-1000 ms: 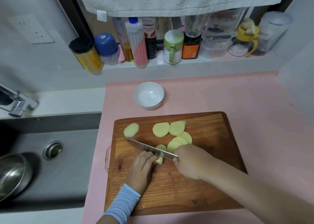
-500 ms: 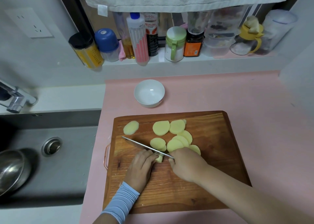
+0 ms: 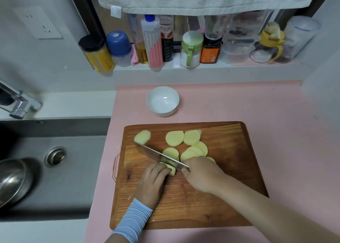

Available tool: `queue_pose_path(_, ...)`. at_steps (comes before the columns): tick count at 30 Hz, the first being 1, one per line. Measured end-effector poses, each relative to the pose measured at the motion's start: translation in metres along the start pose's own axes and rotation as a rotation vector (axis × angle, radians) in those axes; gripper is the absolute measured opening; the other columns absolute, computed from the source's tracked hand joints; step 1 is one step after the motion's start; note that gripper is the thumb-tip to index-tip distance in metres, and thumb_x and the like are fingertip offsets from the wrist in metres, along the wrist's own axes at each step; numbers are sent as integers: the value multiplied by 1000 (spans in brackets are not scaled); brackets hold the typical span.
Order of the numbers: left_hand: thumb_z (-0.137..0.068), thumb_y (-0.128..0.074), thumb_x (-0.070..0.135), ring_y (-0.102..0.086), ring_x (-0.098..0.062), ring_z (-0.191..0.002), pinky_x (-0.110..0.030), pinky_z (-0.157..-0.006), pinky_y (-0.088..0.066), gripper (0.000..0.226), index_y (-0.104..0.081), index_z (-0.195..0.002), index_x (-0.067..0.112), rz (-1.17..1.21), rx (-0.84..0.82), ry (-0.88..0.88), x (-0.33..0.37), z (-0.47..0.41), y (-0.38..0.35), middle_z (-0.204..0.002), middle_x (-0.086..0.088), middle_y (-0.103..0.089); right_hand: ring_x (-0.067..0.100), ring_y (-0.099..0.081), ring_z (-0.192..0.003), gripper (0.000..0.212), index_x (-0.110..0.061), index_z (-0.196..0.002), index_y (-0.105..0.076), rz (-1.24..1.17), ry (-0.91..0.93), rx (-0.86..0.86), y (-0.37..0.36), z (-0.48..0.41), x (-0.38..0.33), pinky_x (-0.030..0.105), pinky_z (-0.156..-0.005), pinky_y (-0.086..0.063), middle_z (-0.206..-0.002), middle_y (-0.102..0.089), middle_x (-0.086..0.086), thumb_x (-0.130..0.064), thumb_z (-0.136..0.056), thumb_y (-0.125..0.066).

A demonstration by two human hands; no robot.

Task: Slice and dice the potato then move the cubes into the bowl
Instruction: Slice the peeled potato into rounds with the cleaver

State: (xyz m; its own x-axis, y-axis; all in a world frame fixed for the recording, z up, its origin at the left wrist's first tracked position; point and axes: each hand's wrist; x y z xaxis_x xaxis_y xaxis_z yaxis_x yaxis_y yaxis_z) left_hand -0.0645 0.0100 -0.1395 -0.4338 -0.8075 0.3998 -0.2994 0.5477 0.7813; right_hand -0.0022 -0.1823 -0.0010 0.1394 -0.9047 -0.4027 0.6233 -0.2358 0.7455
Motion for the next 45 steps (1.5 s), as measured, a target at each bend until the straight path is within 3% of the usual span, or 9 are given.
queue_pose_path(5, -91, -54, 9, -51, -25, -114, -38, -101, -44, 32, -55, -122, 17, 12, 6, 3, -1, 0, 0, -125, 0, -53, 15, -51, -64, 37, -28, -66, -42, 65, 49, 50, 15, 18, -8, 36, -64, -48, -67, -52, -6, -36, -102, -45)
queue_pose_path(12, -89, -58, 9, -52, -25, -111, -38, -97, -46, 32, -55, -119, 18, 9, 7, 18, -2, 0, -1, -123, 1, -53, 18, -58, -67, 32, -23, -75, -51, 110, 63, 62, 28, 36, -7, 33, -56, -42, -69, -57, -3, -37, -103, -45)
queue_pose_path(20, -90, -58, 9, -53, -25, -108, -36, -95, -46, 28, -56, -117, 18, -14, 7, 7, -3, 1, -2, -120, 2, -54, 18, -63, -73, 30, -20, -86, -63, 101, 9, 7, 32, 39, 0, 37, -67, -54, -78, -64, -2, -39, -102, -45)
queue_pose_path(31, -90, -57, 6, -52, -23, -107, -31, -99, -43, 28, -56, -115, 18, 1, 35, 0, 0, -2, 1, -119, 1, -54, 20, -61, -72, 29, -18, -85, -60, 153, -39, -61, 39, 28, -10, 30, -59, -44, -78, -60, -1, -37, -102, -46)
queue_pose_path(37, -89, -55, 6, -52, -24, -107, -34, -95, -44, 28, -55, -114, 17, -15, 25, 2, 2, -2, 1, -119, 1, -53, 17, -53, -66, 33, -21, -72, -48, 210, -23, -77, 37, 22, -16, 29, -53, -36, -74, -54, -2, -35, -103, -46)
queue_pose_path(45, -91, -53, 10, -51, -24, -109, -37, -94, -46, 26, -55, -116, 18, -35, 24, 17, 0, 2, -1, -119, 0, -52, 18, -59, -72, 29, -18, -83, -59, 196, -34, -93, 37, 17, -19, 30, -58, -44, -77, -58, -1, -35, -103, -46)
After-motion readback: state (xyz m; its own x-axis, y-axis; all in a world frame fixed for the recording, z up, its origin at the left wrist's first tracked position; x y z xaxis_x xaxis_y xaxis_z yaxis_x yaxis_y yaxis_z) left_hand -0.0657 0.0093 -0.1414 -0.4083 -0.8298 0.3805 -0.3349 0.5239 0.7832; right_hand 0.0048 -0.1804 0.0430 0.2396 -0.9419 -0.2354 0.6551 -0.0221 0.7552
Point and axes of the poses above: each hand's wrist, its own z-axis away from the middle knuckle, its own y-axis out of the back of the hand, x = y × z
